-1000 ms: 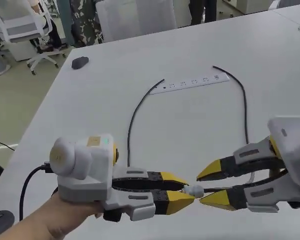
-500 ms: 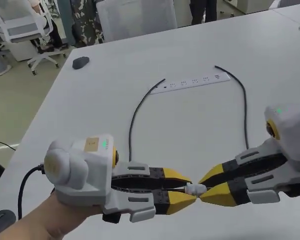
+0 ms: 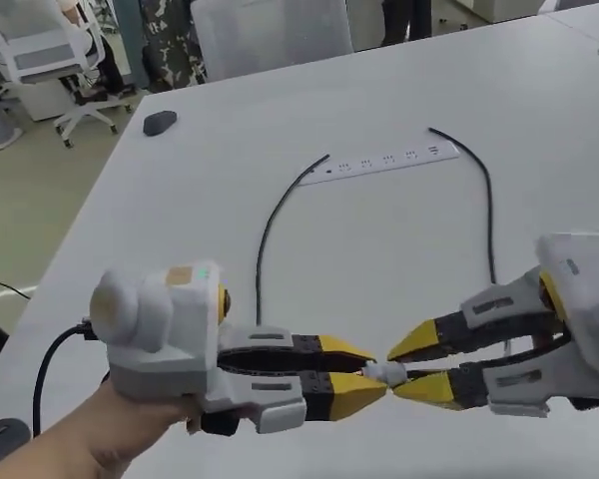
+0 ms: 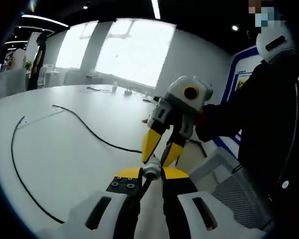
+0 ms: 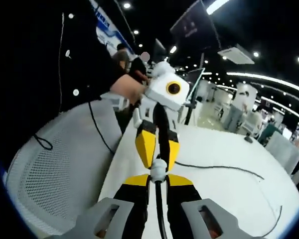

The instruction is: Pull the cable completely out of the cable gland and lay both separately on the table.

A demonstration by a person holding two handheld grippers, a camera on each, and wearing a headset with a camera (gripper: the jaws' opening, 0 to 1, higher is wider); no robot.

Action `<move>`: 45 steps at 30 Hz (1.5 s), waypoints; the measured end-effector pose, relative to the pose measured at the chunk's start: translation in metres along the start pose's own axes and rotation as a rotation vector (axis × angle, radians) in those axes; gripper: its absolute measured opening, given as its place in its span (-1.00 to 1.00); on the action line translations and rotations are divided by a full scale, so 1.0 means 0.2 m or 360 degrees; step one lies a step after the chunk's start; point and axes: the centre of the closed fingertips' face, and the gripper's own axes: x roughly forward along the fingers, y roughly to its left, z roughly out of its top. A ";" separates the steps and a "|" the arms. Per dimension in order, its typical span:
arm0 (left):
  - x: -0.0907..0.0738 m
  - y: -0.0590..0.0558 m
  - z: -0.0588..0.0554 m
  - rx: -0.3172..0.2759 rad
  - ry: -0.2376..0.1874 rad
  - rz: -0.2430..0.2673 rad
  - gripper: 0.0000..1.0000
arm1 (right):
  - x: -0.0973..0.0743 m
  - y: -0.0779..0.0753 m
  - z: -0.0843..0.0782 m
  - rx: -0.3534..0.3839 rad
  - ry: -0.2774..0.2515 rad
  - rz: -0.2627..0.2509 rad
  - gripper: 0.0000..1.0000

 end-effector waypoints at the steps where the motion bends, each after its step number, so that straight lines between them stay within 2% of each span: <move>1: 0.00 0.01 0.00 -0.0019 -0.0007 0.0008 -0.70 | 0.00 -0.01 0.00 -0.0064 0.0007 -0.0016 -0.86; 2: -0.01 0.01 0.00 -0.0020 -0.0003 0.0006 -0.70 | 0.01 0.00 0.00 -0.0116 0.0008 -0.0023 -0.86; 3: -0.01 0.01 0.00 -0.0035 0.0001 0.0008 -0.70 | 0.01 0.00 0.00 -0.0100 0.0011 -0.0016 -0.86; 5: 0.00 0.01 0.00 -0.0044 0.0006 0.0011 -0.70 | 0.02 0.00 -0.01 -0.0151 0.0025 -0.0025 -0.85; 7: 0.00 0.02 -0.01 0.0002 0.0012 0.0023 -0.70 | 0.02 -0.01 -0.01 -0.0147 0.0047 -0.0031 -0.85; 8: 0.00 0.02 -0.01 0.0030 0.0013 0.0027 -0.70 | 0.03 -0.02 -0.01 -0.0082 0.0066 -0.0046 -0.84; 9: -0.01 0.02 -0.01 0.0037 0.0018 0.0028 -0.70 | 0.03 0.00 -0.02 0.0020 0.0053 -0.0014 -0.78; 10: -0.01 0.03 -0.01 0.0050 0.0022 0.0040 -0.70 | 0.03 0.00 -0.04 0.0152 0.0072 0.0010 -0.59; 11: -0.01 0.03 -0.02 0.0060 0.0026 0.0044 -0.70 | 0.03 0.00 -0.05 0.0169 0.0082 0.0016 -0.47; 12: -0.02 0.04 -0.02 0.0078 0.0039 0.0050 -0.70 | 0.03 -0.01 -0.07 0.0145 0.0112 0.0013 -0.47; 14: -0.03 0.04 -0.03 0.0089 0.0047 0.0058 -0.70 | 0.03 -0.02 -0.10 0.0079 0.0139 -0.0008 -0.69; 17: -0.03 0.05 -0.05 0.0113 0.0059 0.0073 -0.70 | 0.02 -0.04 -0.13 0.0159 0.0147 -0.0014 -0.76; 22: -0.03 0.06 -0.06 0.0128 0.0063 0.0068 -0.70 | 0.01 -0.05 -0.16 0.0179 0.0169 -0.0022 -0.99; 26: -0.02 0.06 -0.06 0.0139 0.0072 0.0070 -0.70 | 0.02 -0.04 -0.18 0.0187 0.0193 -0.0016 -1.00; 28: -0.02 0.06 -0.08 0.0151 0.0089 0.0072 -0.70 | 0.02 -0.02 -0.19 0.0193 0.0234 -0.0007 -1.00; 32: -0.03 0.07 -0.10 0.0145 0.0075 0.0083 -0.70 | -0.01 -0.03 -0.23 0.0215 0.0261 -0.0008 -1.00; 37: -0.03 0.10 -0.09 0.0168 0.0064 0.0113 -0.70 | -0.07 -0.05 -0.29 0.0233 0.0341 -0.0065 -1.00; 45: -0.07 0.13 -0.10 0.0163 0.0068 0.0145 -0.70 | -0.21 -0.08 -0.45 0.0352 0.0510 -0.0172 -1.00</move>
